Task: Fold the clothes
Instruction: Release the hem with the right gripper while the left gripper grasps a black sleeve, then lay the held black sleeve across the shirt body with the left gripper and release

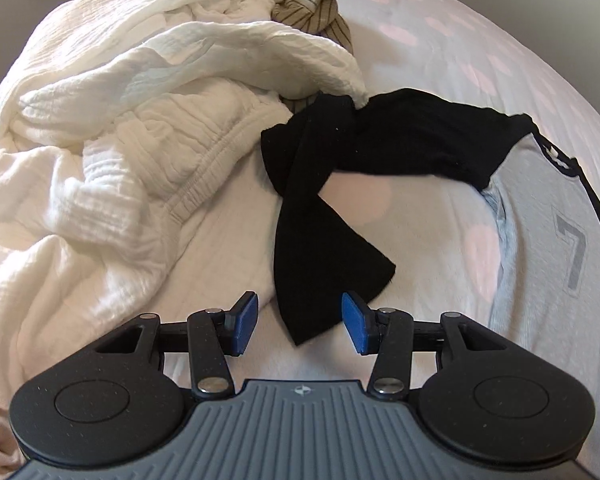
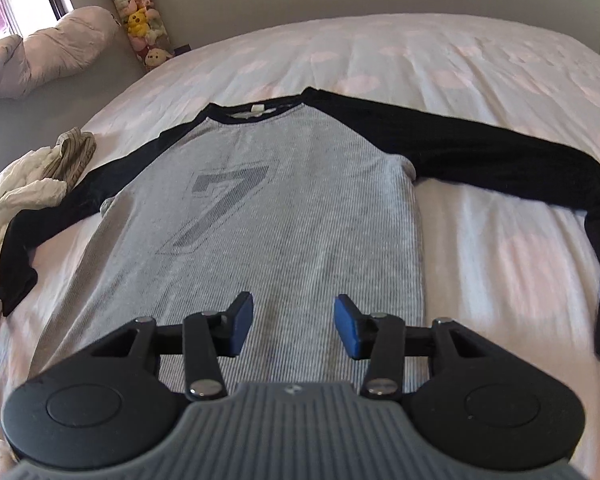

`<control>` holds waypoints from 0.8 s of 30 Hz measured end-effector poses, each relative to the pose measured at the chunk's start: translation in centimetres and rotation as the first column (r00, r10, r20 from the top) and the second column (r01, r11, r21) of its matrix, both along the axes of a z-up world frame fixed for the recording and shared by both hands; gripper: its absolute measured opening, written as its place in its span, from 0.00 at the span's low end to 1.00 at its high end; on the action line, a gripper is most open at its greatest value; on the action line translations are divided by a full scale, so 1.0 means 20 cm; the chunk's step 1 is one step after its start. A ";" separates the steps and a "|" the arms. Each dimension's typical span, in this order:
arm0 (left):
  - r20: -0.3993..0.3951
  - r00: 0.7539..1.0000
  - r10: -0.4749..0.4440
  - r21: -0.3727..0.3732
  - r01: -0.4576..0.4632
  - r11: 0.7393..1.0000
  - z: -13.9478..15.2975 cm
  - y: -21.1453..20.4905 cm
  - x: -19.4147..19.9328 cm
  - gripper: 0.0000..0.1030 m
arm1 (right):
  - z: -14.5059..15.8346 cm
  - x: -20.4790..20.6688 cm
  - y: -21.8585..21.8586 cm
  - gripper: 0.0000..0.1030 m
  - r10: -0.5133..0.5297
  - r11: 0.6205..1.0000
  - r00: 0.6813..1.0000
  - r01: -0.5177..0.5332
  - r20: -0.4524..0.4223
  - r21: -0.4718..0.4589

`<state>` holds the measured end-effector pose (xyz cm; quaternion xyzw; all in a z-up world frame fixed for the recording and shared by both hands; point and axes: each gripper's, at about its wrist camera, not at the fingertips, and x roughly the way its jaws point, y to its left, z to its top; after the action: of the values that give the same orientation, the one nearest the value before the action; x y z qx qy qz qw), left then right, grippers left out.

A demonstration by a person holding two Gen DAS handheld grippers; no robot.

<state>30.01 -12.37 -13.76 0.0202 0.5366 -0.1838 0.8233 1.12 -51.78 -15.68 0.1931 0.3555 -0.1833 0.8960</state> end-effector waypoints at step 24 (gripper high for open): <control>0.005 0.991 -0.134 0.126 0.132 0.983 0.21 -0.11 0.12 0.25 | -0.12 0.05 -0.09 0.49 -0.012 1.000 0.999 0.011 0.046 0.016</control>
<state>32.40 -14.49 -9.60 0.1087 0.5392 -0.2041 0.8098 2.09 -53.66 -18.00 0.2062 0.3349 -0.1813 0.9014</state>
